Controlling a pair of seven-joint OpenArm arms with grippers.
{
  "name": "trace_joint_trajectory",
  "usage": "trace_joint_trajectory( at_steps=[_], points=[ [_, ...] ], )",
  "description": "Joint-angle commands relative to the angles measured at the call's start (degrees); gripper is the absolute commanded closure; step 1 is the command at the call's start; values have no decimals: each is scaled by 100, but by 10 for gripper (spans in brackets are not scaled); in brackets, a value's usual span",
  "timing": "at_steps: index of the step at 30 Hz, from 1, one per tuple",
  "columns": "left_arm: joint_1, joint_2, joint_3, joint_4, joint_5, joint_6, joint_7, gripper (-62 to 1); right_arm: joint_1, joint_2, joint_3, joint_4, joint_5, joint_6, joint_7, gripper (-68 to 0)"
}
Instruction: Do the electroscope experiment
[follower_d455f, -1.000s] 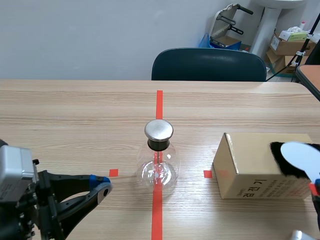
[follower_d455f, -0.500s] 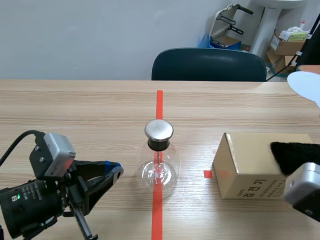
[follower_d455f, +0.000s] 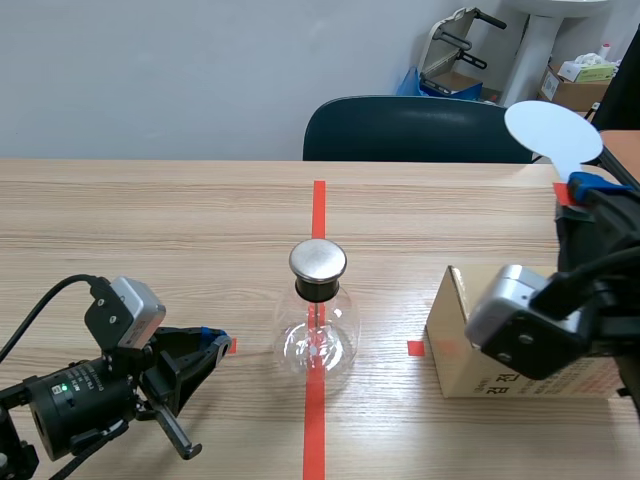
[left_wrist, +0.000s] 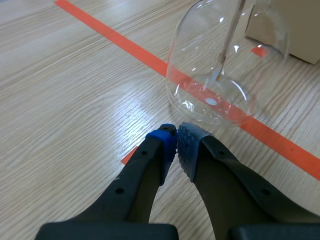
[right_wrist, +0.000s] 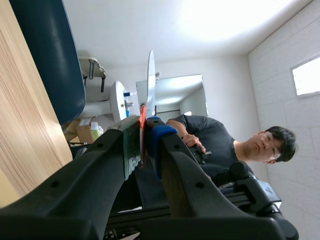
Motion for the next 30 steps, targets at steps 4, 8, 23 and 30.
trace_joint_trajectory(
  at_steps=[4,8,23,30],
  points=[
    [-125,22,7,13,-33,-9,-146,-55,256,42,-570,48,-348,-68,-518,-17],
    [-155,116,7,-85,157,-13,-144,-55,389,42,-1071,42,-682,-70,-903,-18],
    [-216,398,7,-330,715,-59,-299,-55,756,-35,-1873,-741,-1300,-136,-1591,-18],
    [-216,417,7,-330,717,-79,-334,-55,837,-142,-1873,-1108,-1300,-138,-1558,-18]
  ],
)
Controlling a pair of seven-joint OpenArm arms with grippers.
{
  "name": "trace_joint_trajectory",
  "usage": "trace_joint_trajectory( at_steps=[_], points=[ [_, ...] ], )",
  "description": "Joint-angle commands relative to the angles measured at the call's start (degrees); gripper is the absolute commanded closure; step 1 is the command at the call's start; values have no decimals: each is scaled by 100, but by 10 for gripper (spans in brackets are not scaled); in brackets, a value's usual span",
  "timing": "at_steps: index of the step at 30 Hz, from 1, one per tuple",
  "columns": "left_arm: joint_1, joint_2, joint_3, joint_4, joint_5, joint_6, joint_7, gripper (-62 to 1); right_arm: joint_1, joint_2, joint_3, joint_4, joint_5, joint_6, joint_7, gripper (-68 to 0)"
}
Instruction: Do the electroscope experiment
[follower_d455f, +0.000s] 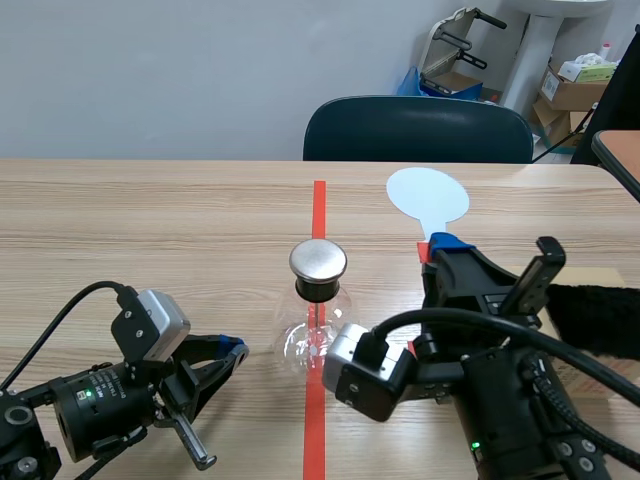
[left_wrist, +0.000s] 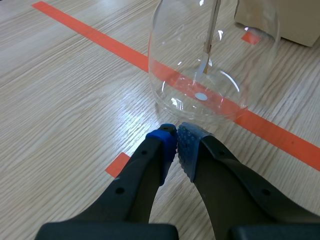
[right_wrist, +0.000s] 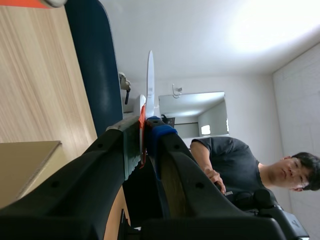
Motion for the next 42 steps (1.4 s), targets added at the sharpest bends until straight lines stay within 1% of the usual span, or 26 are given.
trace_joint_trajectory(
  at_steps=[1,2,4,6,11,18,23,42],
  points=[
    [-46,48,7,96,-31,-22,-83,-55,70,-66,37,7,-24,-87,24,-18],
    [-46,63,7,96,-7,-20,-81,-55,70,-81,37,-48,-24,-85,44,-18],
    [-44,92,7,96,184,-22,-79,-55,68,-90,37,-138,-42,-85,131,-18],
    [-42,109,7,96,284,-20,-79,-55,68,-92,37,-232,-52,-85,208,-18],
    [-42,105,7,96,284,-17,-76,-55,68,-90,37,-409,-87,-92,284,-18],
    [-28,90,7,96,282,-20,-55,-55,63,-90,44,-413,-175,-350,256,-18],
    [-28,90,7,96,282,-20,-57,-55,63,-87,44,-413,-175,-387,254,-18],
    [-26,90,7,96,282,-20,26,-55,63,-87,42,-413,-173,-385,256,-17]
  ],
)
